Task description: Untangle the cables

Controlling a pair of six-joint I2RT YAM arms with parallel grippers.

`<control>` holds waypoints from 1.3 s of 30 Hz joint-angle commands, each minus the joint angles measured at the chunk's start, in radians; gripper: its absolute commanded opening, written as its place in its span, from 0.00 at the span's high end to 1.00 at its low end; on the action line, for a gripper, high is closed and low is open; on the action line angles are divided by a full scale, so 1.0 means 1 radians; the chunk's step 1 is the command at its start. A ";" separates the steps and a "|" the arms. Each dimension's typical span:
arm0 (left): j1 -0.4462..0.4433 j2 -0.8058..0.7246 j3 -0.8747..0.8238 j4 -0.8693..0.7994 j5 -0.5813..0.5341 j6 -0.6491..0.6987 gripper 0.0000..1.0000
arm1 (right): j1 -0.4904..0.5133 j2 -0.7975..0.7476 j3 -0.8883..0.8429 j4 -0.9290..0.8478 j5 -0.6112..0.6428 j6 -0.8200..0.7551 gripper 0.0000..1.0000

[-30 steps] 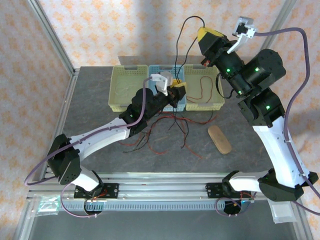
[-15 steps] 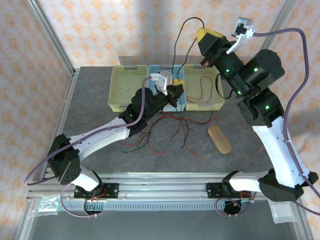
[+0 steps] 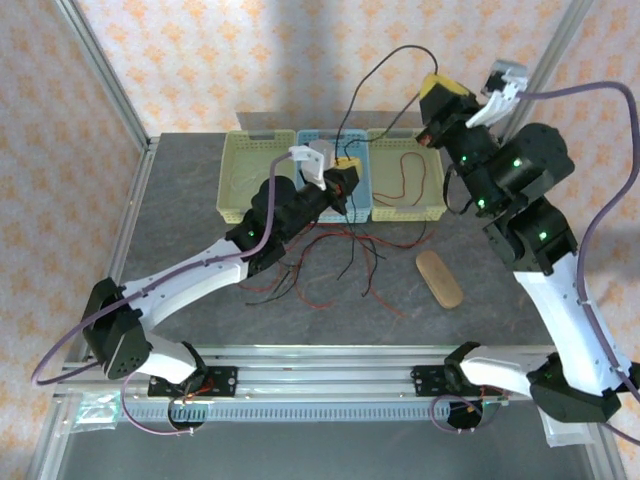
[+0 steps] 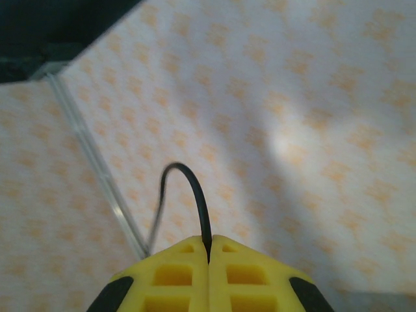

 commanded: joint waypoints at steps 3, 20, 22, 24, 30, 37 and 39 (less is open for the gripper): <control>0.070 -0.072 0.021 -0.134 -0.070 -0.039 1.00 | -0.002 -0.046 -0.220 -0.068 0.075 0.010 1.00; 0.211 0.024 0.265 -0.314 -0.053 -0.045 1.00 | -0.002 0.147 -0.551 0.135 -0.358 0.237 1.00; 0.225 0.079 0.327 -0.332 -0.037 -0.058 1.00 | -0.002 0.161 -0.553 0.180 -0.362 0.231 1.00; 0.236 0.141 0.393 -0.344 -0.023 -0.073 1.00 | -0.005 0.178 -0.547 0.221 -0.356 0.226 1.00; 0.288 0.344 0.589 -0.330 0.003 -0.119 1.00 | -0.077 0.319 -0.451 0.278 -0.361 0.212 1.00; 0.342 0.584 0.792 -0.266 0.041 -0.222 1.00 | -0.148 0.522 -0.310 0.268 -0.394 0.175 1.00; 0.344 0.648 0.856 -0.267 0.045 -0.236 1.00 | -0.169 0.574 -0.287 0.275 -0.411 0.180 1.00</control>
